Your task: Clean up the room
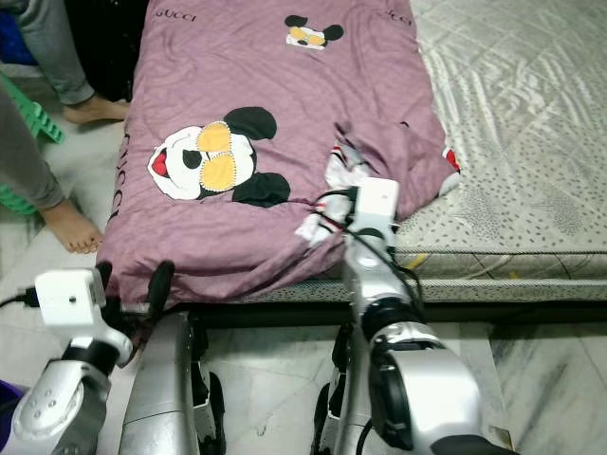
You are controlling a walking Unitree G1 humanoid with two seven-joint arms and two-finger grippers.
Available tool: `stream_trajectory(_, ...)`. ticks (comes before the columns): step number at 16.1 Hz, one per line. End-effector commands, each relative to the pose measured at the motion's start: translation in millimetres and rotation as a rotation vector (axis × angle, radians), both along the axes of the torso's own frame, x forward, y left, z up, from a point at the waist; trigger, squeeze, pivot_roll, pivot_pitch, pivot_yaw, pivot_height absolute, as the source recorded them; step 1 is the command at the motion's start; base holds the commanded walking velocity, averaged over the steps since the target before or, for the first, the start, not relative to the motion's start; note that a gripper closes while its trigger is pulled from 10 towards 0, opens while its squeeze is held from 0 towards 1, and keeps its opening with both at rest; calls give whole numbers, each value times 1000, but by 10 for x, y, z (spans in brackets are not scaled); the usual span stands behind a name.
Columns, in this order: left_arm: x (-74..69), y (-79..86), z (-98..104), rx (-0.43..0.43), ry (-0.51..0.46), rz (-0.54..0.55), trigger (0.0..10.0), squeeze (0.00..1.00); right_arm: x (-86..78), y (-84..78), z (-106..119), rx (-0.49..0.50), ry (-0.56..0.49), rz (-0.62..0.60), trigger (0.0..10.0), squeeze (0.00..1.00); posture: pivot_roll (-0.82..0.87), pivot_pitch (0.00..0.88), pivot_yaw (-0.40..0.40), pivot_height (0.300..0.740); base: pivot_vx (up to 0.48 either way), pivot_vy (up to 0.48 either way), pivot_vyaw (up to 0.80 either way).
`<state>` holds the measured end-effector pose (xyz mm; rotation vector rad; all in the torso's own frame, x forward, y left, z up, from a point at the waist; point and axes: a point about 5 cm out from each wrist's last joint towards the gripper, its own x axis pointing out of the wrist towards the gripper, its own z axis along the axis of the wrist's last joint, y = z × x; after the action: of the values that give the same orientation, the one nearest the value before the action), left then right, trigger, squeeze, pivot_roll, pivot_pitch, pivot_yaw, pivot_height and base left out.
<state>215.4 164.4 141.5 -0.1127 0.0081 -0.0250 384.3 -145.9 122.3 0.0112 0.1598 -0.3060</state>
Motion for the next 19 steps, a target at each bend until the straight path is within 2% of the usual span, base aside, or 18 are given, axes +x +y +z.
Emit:
stream_trajectory(1,-1,52,-82,9,40,21,10000,0,-91,-203,-181,45,71,-106,0,0,178,267,-29,548,0,0,0)
stream_trajectory(3,49,50,-65,12,26,14,10000,0,-136,-447,-205,89,68,-211,0,0,170,253,-24,548,0,0,0)
stream_trajectory(4,95,55,-54,13,17,12,10000,0,-179,-641,-218,87,68,-269,0,0,159,244,-22,548,0,0,0)
stream_trajectory(5,108,57,-53,14,15,12,10000,0,-190,-682,-224,88,69,-280,0,0,157,242,-21,548,0,0,0)
stream_trajectory(6,147,56,-48,14,9,8,10000,0,-248,-832,-264,76,77,-305,0,0,140,233,-19,548,0,0,0)
stream_trajectory(8,188,45,-53,11,2,4,10000,0,-338,-951,-346,43,89,-307,0,0,122,227,-19,548,0,0,0)
stream_trajectory(13,266,-1,-68,-2,-10,-14,10000,0,-631,-1022,-626,27,116,-258,0,0,94,209,-17,548,0,0,0)
stream_trajectory(16,297,14,-67,1,-18,-20,10000,0,-775,-951,-649,26,93,-188,0,0,87,196,-11,548,0,0,0)
stream_trajectory(19,324,17,-63,3,-24,-24,10000,0,-889,-994,-662,9,99,-179,0,0,82,183,-10,548,0,0,0)
